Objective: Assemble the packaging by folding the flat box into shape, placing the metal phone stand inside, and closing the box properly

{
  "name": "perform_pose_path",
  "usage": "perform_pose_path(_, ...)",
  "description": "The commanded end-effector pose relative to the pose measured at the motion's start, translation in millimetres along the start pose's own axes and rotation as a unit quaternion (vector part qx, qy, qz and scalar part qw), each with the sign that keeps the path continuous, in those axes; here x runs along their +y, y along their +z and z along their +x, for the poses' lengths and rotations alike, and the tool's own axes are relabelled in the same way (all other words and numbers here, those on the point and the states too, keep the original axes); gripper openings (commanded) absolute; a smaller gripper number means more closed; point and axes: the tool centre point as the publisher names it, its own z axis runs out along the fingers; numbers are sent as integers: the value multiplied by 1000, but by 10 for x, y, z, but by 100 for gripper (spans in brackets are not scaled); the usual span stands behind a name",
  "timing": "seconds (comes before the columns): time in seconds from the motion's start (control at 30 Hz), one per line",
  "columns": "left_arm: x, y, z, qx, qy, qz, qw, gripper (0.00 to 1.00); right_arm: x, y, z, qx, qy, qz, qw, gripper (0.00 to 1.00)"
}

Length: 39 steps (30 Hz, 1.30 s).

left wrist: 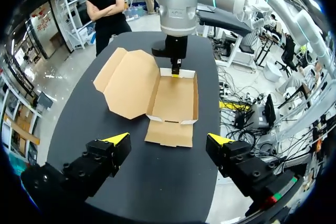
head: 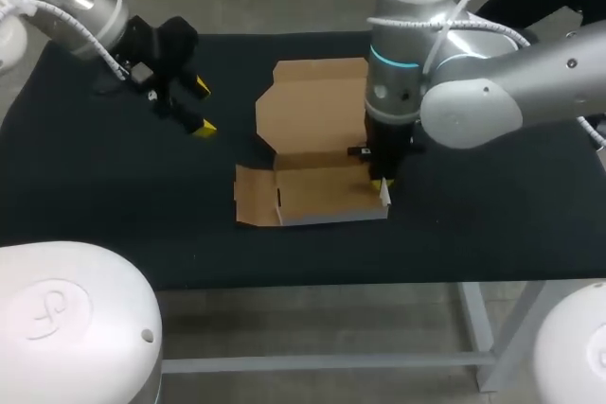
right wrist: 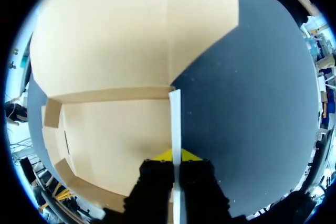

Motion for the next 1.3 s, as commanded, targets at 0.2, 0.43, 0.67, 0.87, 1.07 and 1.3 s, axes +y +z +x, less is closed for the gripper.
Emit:
perform_pose_path(0.2, -31, 54, 206, -12, -464, 16, 886, 100, 8, -6, 7, -2, 0, 2, 1000, 0)
perform_pose_path(0.43, 49, 263, 190, -8, -578, 33, 815, 100, 8, -6, 7, -2, 0, 2, 1000, 0)
perform_pose_path(0.67, 206, 591, 344, -31, -647, 67, 759, 100, 8, -6, 7, -2, 0, 2, 1000, 0)
perform_pose_path(0.87, 279, 747, 393, -14, -678, 96, 729, 100, 8, -6, 7, -2, 0, 2, 1000, 0)
perform_pose_path(1.07, 336, 906, 351, -18, -689, 76, 720, 100, 8, -6, 7, -2, 0, 2, 1000, 0)
perform_pose_path(1.3, 336, 906, 351, -18, -689, 76, 720, 100, 8, -6, 7, -2, 0, 2, 1000, 0)
